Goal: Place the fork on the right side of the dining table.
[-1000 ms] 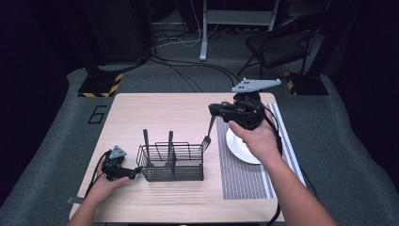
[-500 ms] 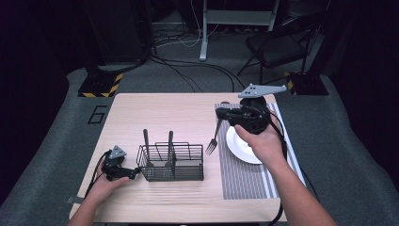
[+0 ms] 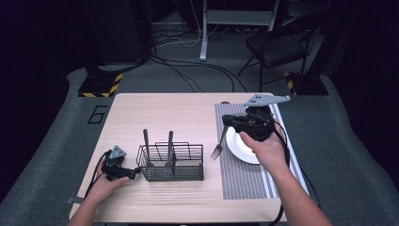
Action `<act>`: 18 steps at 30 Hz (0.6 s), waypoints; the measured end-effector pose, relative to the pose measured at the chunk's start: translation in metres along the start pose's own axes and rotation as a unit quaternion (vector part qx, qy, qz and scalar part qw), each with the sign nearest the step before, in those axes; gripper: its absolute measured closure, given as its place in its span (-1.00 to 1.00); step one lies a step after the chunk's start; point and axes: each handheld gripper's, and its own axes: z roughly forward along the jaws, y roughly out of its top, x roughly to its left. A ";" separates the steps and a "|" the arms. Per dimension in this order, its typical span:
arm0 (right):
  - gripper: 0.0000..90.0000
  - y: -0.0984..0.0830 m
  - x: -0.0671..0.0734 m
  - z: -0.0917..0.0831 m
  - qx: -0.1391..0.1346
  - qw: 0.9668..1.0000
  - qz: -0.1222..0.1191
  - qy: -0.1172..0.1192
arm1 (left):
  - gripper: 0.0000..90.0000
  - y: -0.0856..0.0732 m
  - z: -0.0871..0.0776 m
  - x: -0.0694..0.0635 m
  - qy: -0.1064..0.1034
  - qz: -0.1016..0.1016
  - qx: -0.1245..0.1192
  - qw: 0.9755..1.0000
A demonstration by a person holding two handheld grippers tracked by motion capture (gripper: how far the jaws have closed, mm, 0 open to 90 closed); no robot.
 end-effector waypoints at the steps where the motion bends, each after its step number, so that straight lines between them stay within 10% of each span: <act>1: 0.93 -0.002 -0.001 0.000 0.000 1.000 0.000 -0.003 | -0.99 0.000 0.000 0.000 0.000 0.000 0.000 1.000; 18: 0.93 -0.045 -0.013 0.005 0.004 0.999 0.009 -0.043 | -1.00 0.000 0.000 0.000 0.002 0.001 0.000 1.000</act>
